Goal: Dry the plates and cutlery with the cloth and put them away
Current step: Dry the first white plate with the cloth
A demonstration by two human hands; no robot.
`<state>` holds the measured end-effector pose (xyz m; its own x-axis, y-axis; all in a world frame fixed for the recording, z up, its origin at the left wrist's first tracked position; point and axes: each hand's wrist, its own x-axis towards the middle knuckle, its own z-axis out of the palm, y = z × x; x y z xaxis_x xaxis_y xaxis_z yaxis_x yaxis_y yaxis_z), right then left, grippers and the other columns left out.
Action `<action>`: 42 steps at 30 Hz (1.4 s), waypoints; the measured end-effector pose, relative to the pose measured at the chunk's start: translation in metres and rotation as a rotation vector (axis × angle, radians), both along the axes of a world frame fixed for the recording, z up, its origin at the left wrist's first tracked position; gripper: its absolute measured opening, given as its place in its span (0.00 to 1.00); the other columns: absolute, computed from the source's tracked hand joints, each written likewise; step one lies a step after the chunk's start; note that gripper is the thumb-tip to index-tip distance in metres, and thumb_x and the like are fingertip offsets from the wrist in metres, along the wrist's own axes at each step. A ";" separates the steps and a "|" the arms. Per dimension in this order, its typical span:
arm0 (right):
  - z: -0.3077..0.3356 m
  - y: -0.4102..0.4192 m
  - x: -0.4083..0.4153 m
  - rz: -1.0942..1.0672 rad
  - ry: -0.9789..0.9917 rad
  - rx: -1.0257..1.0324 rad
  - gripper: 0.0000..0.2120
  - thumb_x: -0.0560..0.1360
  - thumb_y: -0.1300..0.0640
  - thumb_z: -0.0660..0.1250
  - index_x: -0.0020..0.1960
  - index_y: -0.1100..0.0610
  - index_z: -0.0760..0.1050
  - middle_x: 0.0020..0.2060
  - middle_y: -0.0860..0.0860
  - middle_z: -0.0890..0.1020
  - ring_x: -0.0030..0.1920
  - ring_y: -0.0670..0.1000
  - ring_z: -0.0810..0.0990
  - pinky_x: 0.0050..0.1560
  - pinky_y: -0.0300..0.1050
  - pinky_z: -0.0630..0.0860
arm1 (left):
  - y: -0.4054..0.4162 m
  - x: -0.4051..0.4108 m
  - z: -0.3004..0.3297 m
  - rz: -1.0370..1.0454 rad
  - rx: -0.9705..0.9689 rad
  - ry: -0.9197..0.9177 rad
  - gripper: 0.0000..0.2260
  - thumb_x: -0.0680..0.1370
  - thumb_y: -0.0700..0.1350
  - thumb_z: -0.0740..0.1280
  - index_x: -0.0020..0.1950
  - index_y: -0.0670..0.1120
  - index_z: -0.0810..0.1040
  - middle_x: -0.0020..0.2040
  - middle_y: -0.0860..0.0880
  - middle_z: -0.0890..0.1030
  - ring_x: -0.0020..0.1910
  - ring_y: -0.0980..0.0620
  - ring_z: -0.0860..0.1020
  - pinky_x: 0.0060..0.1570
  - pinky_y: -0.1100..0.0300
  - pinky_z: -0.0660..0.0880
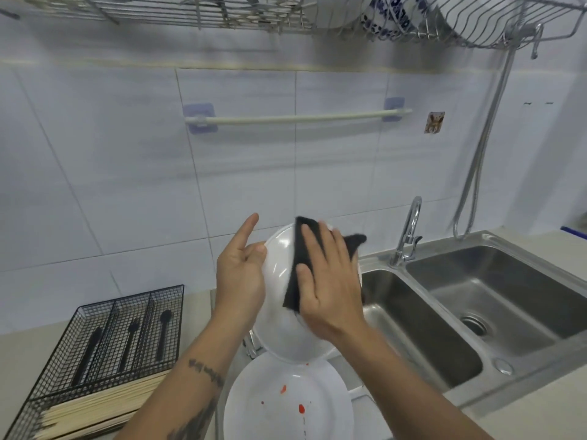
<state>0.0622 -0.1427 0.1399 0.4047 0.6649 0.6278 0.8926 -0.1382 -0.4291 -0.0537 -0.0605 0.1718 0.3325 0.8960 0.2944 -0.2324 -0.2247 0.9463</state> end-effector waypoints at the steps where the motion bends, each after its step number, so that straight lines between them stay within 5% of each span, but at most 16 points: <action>1: 0.006 0.004 -0.002 0.007 -0.059 -0.010 0.29 0.78 0.46 0.49 0.79 0.47 0.55 0.79 0.50 0.56 0.79 0.54 0.52 0.76 0.63 0.50 | -0.002 0.003 0.000 0.000 0.005 0.009 0.25 0.81 0.33 0.60 0.70 0.58 0.76 0.30 0.53 0.74 0.31 0.54 0.69 0.38 0.59 0.72; 3: 0.012 0.010 0.001 0.005 -0.100 -0.020 0.28 0.79 0.45 0.49 0.79 0.47 0.56 0.79 0.50 0.57 0.78 0.54 0.53 0.75 0.62 0.51 | -0.004 0.005 -0.001 0.005 -0.003 0.001 0.25 0.81 0.33 0.60 0.68 0.59 0.77 0.29 0.54 0.68 0.30 0.54 0.66 0.37 0.57 0.70; 6: -0.004 0.005 0.018 -0.026 0.035 0.003 0.28 0.80 0.44 0.47 0.79 0.47 0.55 0.78 0.49 0.58 0.78 0.52 0.54 0.76 0.55 0.52 | -0.002 0.000 -0.003 0.003 -0.018 -0.023 0.24 0.81 0.34 0.61 0.66 0.61 0.78 0.31 0.50 0.74 0.32 0.49 0.69 0.36 0.57 0.73; 11: -0.038 -0.007 0.031 0.011 0.490 0.051 0.28 0.79 0.46 0.48 0.79 0.46 0.53 0.79 0.44 0.57 0.77 0.40 0.52 0.69 0.25 0.41 | 0.006 -0.013 -0.013 0.004 -0.021 -0.020 0.23 0.81 0.35 0.63 0.61 0.64 0.81 0.39 0.47 0.82 0.36 0.49 0.76 0.41 0.55 0.78; 14: -0.028 -0.001 0.029 0.012 0.492 0.074 0.28 0.79 0.46 0.47 0.80 0.45 0.52 0.79 0.45 0.55 0.77 0.42 0.50 0.74 0.33 0.43 | 0.006 -0.007 -0.018 -0.031 0.021 0.032 0.22 0.81 0.35 0.63 0.62 0.63 0.81 0.36 0.50 0.79 0.36 0.51 0.74 0.44 0.56 0.76; 18: -0.002 0.009 0.018 0.009 0.103 -0.001 0.29 0.79 0.44 0.45 0.80 0.45 0.50 0.79 0.47 0.54 0.79 0.51 0.50 0.77 0.54 0.47 | 0.002 0.004 -0.018 -0.078 0.077 0.064 0.24 0.80 0.33 0.63 0.62 0.61 0.80 0.30 0.54 0.72 0.32 0.55 0.70 0.40 0.65 0.72; 22: -0.003 0.002 0.018 0.044 0.026 0.011 0.28 0.80 0.45 0.48 0.79 0.47 0.54 0.77 0.49 0.59 0.77 0.52 0.55 0.76 0.54 0.52 | 0.006 0.000 -0.019 -0.096 0.068 0.041 0.23 0.80 0.32 0.63 0.62 0.60 0.81 0.32 0.51 0.74 0.34 0.52 0.71 0.41 0.63 0.74; 26: -0.012 -0.013 0.032 0.025 0.312 0.042 0.26 0.79 0.46 0.50 0.77 0.44 0.59 0.69 0.48 0.68 0.67 0.51 0.65 0.70 0.46 0.60 | 0.011 -0.014 -0.021 -0.103 0.069 0.033 0.22 0.81 0.33 0.64 0.61 0.60 0.81 0.32 0.54 0.80 0.33 0.57 0.77 0.39 0.67 0.76; 28: -0.007 -0.012 0.031 0.069 0.356 0.008 0.24 0.78 0.46 0.51 0.74 0.41 0.61 0.64 0.47 0.70 0.63 0.50 0.67 0.68 0.48 0.64 | 0.015 -0.016 -0.019 -0.143 0.113 0.058 0.22 0.81 0.34 0.64 0.61 0.61 0.80 0.36 0.47 0.82 0.37 0.54 0.79 0.44 0.65 0.78; 30: 0.003 -0.009 0.028 0.113 0.270 -0.015 0.20 0.78 0.47 0.53 0.69 0.41 0.66 0.59 0.45 0.73 0.59 0.49 0.70 0.64 0.52 0.67 | 0.019 -0.015 -0.014 -0.194 0.184 0.104 0.22 0.81 0.34 0.64 0.63 0.61 0.80 0.43 0.40 0.84 0.42 0.52 0.80 0.51 0.60 0.78; 36: 0.015 -0.014 0.019 0.218 0.223 -0.068 0.10 0.75 0.52 0.59 0.56 0.46 0.71 0.49 0.41 0.77 0.51 0.46 0.74 0.51 0.50 0.74 | 0.034 -0.024 -0.009 -0.148 0.386 0.227 0.17 0.78 0.41 0.66 0.61 0.61 0.80 0.43 0.53 0.85 0.43 0.57 0.80 0.49 0.68 0.75; 42: -0.009 -0.023 -0.009 0.172 -0.005 0.012 0.09 0.74 0.58 0.62 0.53 0.52 0.74 0.45 0.45 0.77 0.45 0.50 0.74 0.45 0.50 0.73 | 0.021 -0.035 -0.035 -0.025 0.302 0.241 0.15 0.78 0.41 0.66 0.59 0.58 0.81 0.48 0.54 0.82 0.48 0.61 0.79 0.50 0.70 0.72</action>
